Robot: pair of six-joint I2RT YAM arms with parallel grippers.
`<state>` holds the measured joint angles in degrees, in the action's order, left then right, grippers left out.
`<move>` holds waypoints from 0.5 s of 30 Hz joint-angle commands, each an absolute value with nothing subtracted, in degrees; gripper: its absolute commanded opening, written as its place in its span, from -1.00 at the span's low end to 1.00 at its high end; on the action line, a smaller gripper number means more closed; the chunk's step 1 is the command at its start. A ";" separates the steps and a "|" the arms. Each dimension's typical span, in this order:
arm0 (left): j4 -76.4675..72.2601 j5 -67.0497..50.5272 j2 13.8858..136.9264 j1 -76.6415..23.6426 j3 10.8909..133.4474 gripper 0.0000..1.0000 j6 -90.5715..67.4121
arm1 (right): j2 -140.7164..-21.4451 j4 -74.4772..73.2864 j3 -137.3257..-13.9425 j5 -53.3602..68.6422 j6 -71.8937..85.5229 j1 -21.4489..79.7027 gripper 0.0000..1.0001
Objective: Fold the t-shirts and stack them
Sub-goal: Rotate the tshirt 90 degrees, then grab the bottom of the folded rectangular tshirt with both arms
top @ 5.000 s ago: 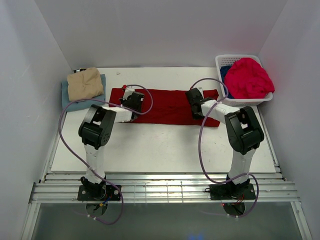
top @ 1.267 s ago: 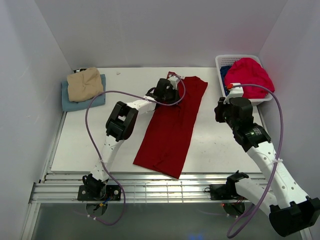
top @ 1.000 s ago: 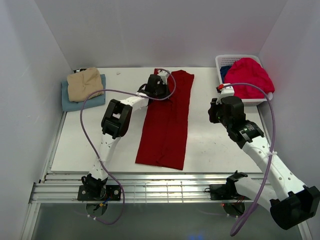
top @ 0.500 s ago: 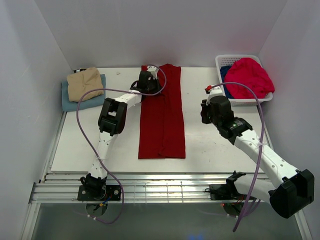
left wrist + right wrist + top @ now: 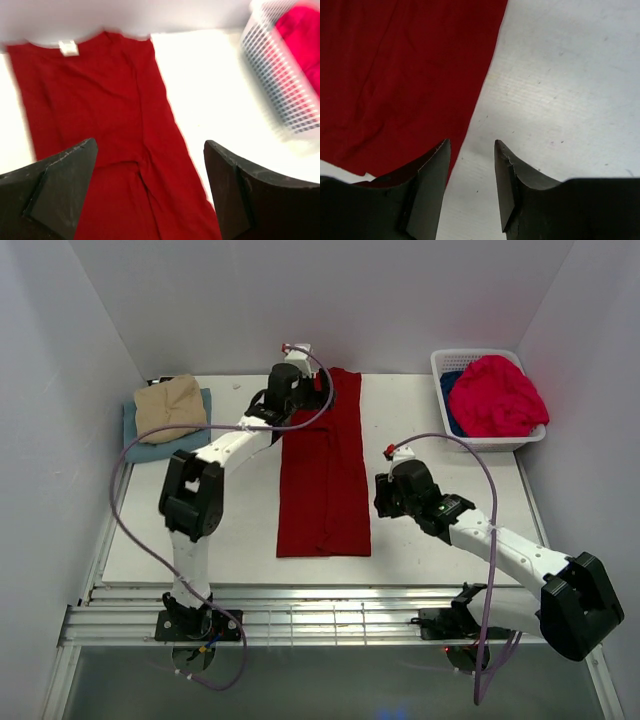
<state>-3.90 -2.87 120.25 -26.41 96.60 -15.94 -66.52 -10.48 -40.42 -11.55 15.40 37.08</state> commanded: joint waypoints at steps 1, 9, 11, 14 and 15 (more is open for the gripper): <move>-2.47 11.31 101.98 -29.52 79.19 0.96 -16.87 | -66.36 -5.10 -37.45 -9.14 20.82 39.90 -0.07; 5.89 21.89 80.52 -36.73 46.96 0.91 -32.41 | -62.93 -1.58 -29.89 -8.96 26.98 46.48 -0.07; 7.20 22.06 77.96 -37.79 43.52 0.90 -34.88 | -62.93 -1.58 -29.45 -10.01 28.03 47.81 -0.07; 9.57 23.37 77.69 -39.81 39.56 0.89 -38.75 | -63.54 -2.20 -29.27 -11.95 29.35 50.35 -0.07; 10.02 24.95 77.96 -41.03 38.25 0.89 -39.80 | -63.72 -2.11 -29.01 -12.91 29.79 51.49 -0.08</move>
<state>7.75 20.10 80.12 -38.98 39.40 -33.82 -63.99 -4.89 -29.28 -9.91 26.83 49.32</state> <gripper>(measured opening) 0.946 0.463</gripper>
